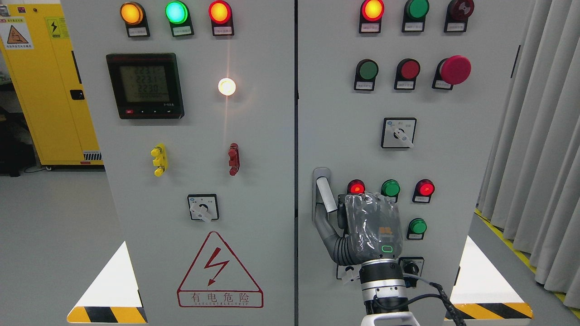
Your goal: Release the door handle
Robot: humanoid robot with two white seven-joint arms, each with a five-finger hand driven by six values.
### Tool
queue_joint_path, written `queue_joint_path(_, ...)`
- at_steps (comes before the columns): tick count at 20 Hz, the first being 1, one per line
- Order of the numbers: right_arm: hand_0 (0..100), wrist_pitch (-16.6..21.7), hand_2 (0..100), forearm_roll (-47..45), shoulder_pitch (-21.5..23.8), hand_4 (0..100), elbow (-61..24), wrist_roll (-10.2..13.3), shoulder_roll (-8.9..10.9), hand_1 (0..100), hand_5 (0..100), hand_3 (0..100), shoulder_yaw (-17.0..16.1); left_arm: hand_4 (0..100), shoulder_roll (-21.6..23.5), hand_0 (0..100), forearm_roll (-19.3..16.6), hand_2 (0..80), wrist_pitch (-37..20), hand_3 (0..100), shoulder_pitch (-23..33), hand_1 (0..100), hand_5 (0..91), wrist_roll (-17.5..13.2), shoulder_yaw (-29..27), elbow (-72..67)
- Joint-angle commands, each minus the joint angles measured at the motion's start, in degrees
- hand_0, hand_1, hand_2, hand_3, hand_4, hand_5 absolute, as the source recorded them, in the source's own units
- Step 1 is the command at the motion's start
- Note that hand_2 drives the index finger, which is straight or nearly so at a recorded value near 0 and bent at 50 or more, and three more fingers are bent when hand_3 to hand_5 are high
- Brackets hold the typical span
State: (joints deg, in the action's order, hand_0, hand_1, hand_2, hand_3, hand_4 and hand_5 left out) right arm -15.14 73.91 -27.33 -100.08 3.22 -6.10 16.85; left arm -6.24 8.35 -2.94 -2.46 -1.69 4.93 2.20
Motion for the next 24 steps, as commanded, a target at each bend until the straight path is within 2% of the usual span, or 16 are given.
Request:
queue_joint_path(1, 71, 0.0, 92, 0.0, 0.2, 100, -0.3, 0.0, 0.12, 43, 100, 100, -0.1, 0, 0.0, 12, 0.0, 0.0, 0.0, 0, 0.0, 56, 0.0, 0.0, 0.0, 0.0)
queue_joint_path(17, 70, -0.3, 92, -0.3, 0.3, 100, -0.8, 0.3, 0.38, 44, 100, 100, -0.2, 0, 0.0, 12, 0.0, 0.0, 0.0, 0, 0.0, 56, 0.0, 0.0, 0.1, 0.0)
queue_joint_path(24, 64, -0.8, 92, -0.4, 0.3, 100, -0.9, 0.4, 0.38, 44, 100, 100, -0.3, 0, 0.0, 12, 0.0, 0.0, 0.0, 0, 0.0, 56, 0.0, 0.0, 0.0, 0.0)
